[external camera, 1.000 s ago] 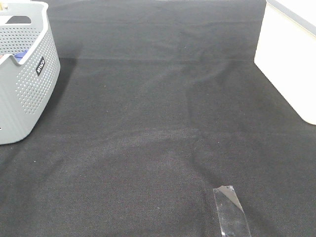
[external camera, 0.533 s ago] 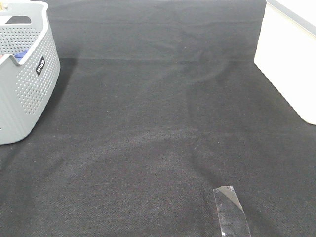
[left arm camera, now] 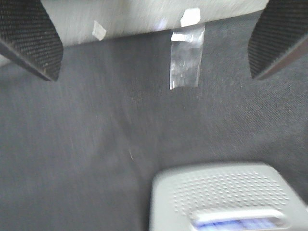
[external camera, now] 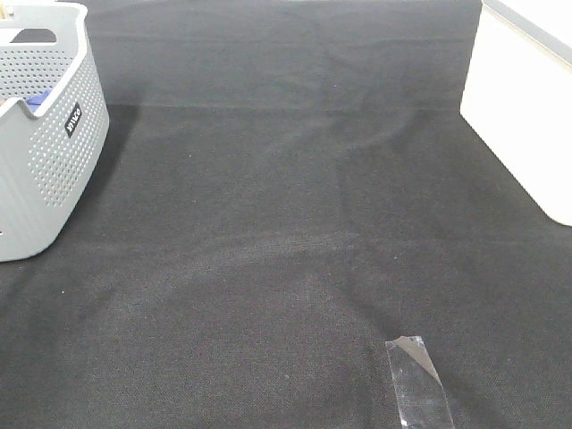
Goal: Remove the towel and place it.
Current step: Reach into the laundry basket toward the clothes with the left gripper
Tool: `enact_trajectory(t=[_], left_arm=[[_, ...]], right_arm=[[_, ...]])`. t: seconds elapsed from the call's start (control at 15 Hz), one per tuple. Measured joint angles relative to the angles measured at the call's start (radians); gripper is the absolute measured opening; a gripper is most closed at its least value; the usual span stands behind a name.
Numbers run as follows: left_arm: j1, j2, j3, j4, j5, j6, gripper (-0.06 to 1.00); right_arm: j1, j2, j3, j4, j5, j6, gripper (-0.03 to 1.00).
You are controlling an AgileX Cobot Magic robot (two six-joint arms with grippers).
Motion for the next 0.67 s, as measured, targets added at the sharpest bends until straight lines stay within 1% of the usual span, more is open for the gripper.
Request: enact_trajectory(t=[0.13,0.27,0.4,0.47,0.53,0.67], left_arm=[[0.0,0.226,-0.171,0.007,0.002,0.105,0.98],[0.0,0.472,-0.354,0.01,0.004,0.181,0.98],[0.0,0.713,-0.574,-0.021,0.004,0.286,0.98],[0.0,0.82,-0.69,-0.022,0.004,0.338,0.98],[0.0,0.918,-0.786,-0.002,0.003,0.374,0.98],[0.0,1.118,-0.96,0.09,0.001,0.402,0.98]], right_arm=[[0.0,0.0,0.0,0.0,0.0,0.0,0.96],[0.0,0.0,0.0,0.0,0.0,0.0,0.96],[0.0,0.0,0.0,0.0,0.0,0.0,0.96],[0.0,0.0,0.0,0.0,0.0,0.0,0.96],[0.0,0.0,0.0,0.0,0.0,0.0,0.96],[0.0,0.0,0.0,0.0,0.0,0.0,0.96]])
